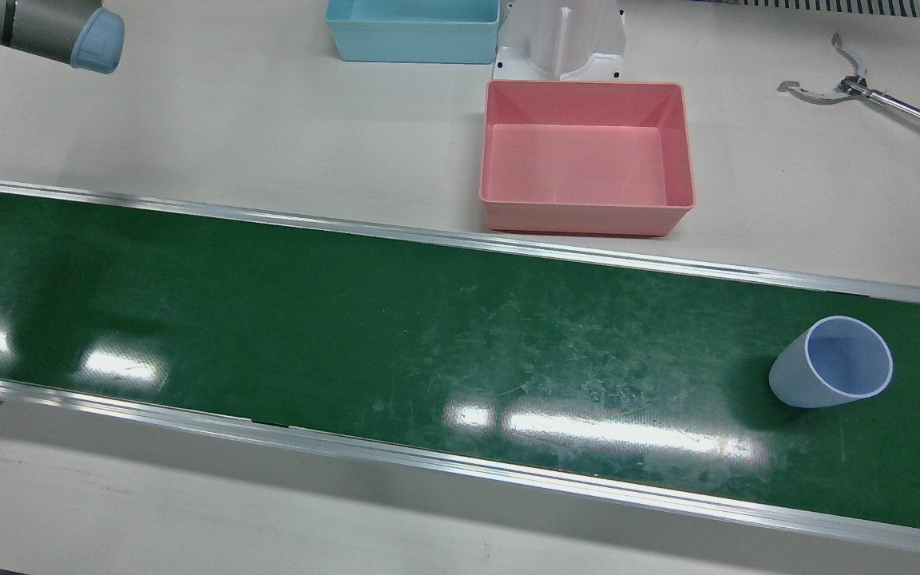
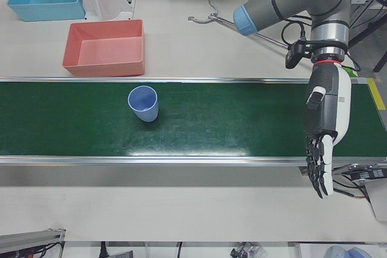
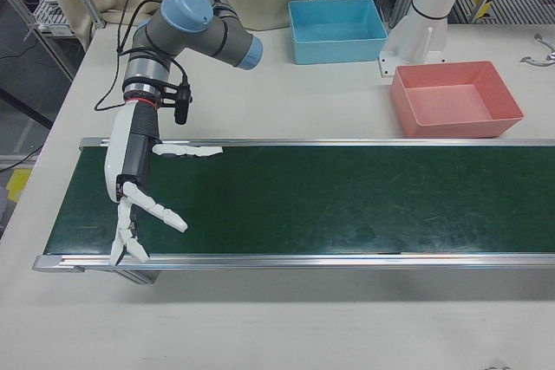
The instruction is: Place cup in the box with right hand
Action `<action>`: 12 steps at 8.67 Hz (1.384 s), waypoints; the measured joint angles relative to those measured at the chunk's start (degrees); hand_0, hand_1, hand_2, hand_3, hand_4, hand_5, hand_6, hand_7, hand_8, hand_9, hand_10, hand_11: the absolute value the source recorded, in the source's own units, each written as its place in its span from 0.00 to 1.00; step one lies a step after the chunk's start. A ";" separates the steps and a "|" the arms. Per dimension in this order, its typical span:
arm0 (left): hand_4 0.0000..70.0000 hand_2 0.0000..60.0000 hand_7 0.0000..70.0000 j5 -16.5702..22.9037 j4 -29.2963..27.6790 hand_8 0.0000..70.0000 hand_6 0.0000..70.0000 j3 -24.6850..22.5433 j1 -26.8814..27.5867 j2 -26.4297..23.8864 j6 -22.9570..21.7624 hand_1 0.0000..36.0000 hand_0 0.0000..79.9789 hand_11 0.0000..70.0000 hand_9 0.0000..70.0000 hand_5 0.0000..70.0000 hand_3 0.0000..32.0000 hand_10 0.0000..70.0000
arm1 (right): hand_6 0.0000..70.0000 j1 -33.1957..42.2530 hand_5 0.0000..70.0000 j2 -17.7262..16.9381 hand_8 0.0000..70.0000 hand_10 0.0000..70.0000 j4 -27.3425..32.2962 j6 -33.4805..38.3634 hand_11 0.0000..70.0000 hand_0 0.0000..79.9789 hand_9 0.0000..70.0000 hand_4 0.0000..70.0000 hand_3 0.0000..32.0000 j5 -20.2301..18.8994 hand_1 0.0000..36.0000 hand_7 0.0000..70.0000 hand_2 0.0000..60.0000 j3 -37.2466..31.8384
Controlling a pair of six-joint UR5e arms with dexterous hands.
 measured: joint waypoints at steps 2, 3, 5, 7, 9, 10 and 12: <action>0.00 0.00 0.00 0.00 0.00 0.00 0.00 0.00 0.00 0.00 0.00 0.00 0.00 0.00 0.00 0.00 0.00 0.00 | 0.10 0.10 0.08 0.01 0.01 0.10 0.03 0.08 0.17 0.68 0.05 0.42 0.00 0.00 0.40 0.36 0.00 0.27; 0.00 0.00 0.00 0.00 0.00 0.00 0.00 0.00 0.00 0.00 0.00 0.00 0.00 0.00 0.00 0.00 0.00 0.00 | 0.10 0.31 0.08 0.20 0.01 0.10 0.06 0.20 0.17 0.68 0.05 0.42 0.00 0.00 0.40 0.35 0.01 0.81; 0.00 0.00 0.00 0.00 0.00 0.00 0.00 0.00 0.00 0.00 0.00 0.00 0.00 0.00 0.00 0.00 0.00 0.00 | 0.10 1.94 0.08 0.35 0.01 0.10 0.14 0.32 0.17 0.68 0.05 0.43 0.00 -0.06 0.40 0.37 0.02 2.45; 0.00 0.00 0.00 0.00 0.00 0.00 0.00 0.00 0.00 0.00 0.00 0.00 0.00 0.00 0.00 0.00 0.00 0.00 | 0.11 4.04 0.08 -0.09 0.01 0.11 0.36 0.31 0.19 0.69 0.05 0.45 0.00 -0.85 0.42 0.38 0.02 3.28; 0.00 0.00 0.00 0.00 0.00 0.00 0.00 0.00 0.00 0.00 0.00 0.00 0.00 0.00 0.00 0.00 0.00 0.00 | 0.11 4.19 0.09 0.23 0.01 0.10 0.37 0.31 0.18 0.71 0.06 0.48 0.00 -1.40 0.47 0.41 0.06 2.45; 0.00 0.00 0.00 0.00 0.00 0.00 0.00 0.00 0.00 0.00 0.00 0.00 0.00 0.00 0.00 0.00 0.00 0.00 | 0.11 4.01 0.09 0.61 0.01 0.10 0.39 0.33 0.18 0.71 0.06 0.48 0.00 -1.54 0.47 0.41 0.06 2.42; 0.00 0.00 0.00 0.00 0.00 0.00 0.00 0.00 0.00 0.00 0.00 0.00 0.00 0.00 0.00 0.00 0.00 0.00 | 0.11 3.98 0.09 0.71 0.01 0.10 0.37 0.52 0.18 0.71 0.06 0.48 0.00 -2.09 0.47 0.40 0.04 2.52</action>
